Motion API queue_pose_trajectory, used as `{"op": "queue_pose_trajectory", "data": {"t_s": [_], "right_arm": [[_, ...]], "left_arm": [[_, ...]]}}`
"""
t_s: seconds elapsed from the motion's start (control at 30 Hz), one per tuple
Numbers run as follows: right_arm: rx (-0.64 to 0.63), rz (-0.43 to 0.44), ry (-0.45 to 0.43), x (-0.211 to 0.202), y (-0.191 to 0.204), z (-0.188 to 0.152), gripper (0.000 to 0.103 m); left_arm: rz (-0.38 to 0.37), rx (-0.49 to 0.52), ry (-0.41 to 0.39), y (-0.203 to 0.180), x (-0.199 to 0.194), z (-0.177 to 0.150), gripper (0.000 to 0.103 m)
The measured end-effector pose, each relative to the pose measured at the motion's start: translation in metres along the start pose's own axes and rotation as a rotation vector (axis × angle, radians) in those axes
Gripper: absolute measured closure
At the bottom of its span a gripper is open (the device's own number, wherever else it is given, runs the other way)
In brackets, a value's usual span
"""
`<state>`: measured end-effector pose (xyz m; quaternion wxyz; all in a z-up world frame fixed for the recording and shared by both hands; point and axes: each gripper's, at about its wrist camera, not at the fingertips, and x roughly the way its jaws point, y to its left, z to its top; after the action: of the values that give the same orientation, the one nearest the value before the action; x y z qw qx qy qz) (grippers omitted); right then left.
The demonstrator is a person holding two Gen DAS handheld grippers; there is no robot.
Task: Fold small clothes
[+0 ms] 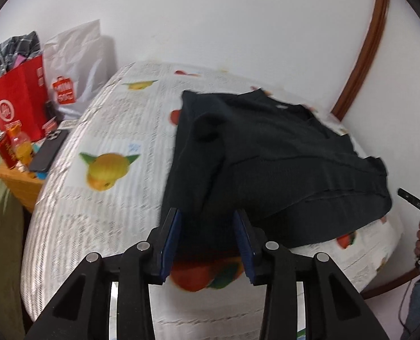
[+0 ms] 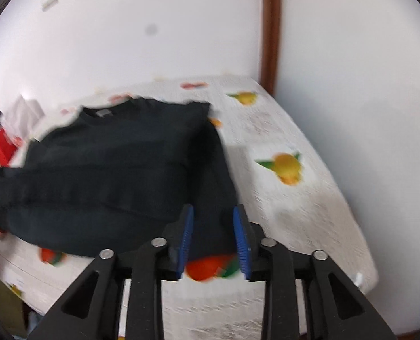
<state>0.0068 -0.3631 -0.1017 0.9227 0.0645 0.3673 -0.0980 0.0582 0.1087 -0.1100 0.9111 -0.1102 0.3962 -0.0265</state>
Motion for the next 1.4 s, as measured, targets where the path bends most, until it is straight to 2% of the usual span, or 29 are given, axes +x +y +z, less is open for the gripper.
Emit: {"op": "queue_pose_trajectory", "data": {"t_s": [0.03,0.1,0.23,0.33,0.4,0.5,0.57,0.67,0.87,1.0,1.1,1.2,1.4], "right_arm": [[-0.001,0.023,-0.007,0.003,0.006,0.003,0.055],[0.000,0.045,-0.011,0.013,0.015,0.008,0.050],[0.058,0.065,-0.003,0.040,0.016,0.013,0.050],[0.132,0.110,0.024,0.060,0.009,0.019,0.050],[0.188,0.136,0.033,0.071,0.005,0.023,0.050],[0.204,0.164,0.036,0.078,0.009,0.028,0.070],[0.158,0.141,0.021,0.078,0.016,0.035,0.092],[0.123,0.178,-0.030,0.067,0.017,0.049,0.093],[0.159,0.250,-0.144,0.049,0.010,0.090,0.094],[0.157,0.246,-0.186,0.062,0.012,0.108,0.094],[0.165,0.226,-0.147,0.091,0.012,0.109,0.094],[0.158,0.169,-0.075,0.128,0.013,0.103,0.094],[0.149,0.114,0.014,0.154,0.010,0.091,0.091]], "left_arm": [[-0.021,0.004,-0.002,-0.005,0.003,0.004,0.063],[-0.039,0.009,-0.002,-0.012,0.009,0.007,0.063],[-0.062,0.011,0.015,-0.023,0.028,0.019,0.063],[-0.078,-0.019,0.025,-0.021,0.043,0.028,0.053],[-0.101,-0.043,0.061,-0.020,0.058,0.035,0.053],[-0.130,-0.077,0.080,-0.021,0.066,0.039,0.057],[-0.123,-0.060,0.057,-0.026,0.063,0.046,0.086],[-0.118,-0.003,-0.002,-0.036,0.050,0.058,0.090],[-0.117,0.018,-0.105,-0.044,0.037,0.088,0.091],[-0.097,0.038,-0.114,-0.046,0.051,0.108,0.090],[-0.083,0.044,-0.076,-0.043,0.075,0.115,0.090],[-0.056,0.039,-0.021,-0.039,0.103,0.115,0.090],[-0.033,0.019,0.046,-0.031,0.132,0.109,0.086]]}}
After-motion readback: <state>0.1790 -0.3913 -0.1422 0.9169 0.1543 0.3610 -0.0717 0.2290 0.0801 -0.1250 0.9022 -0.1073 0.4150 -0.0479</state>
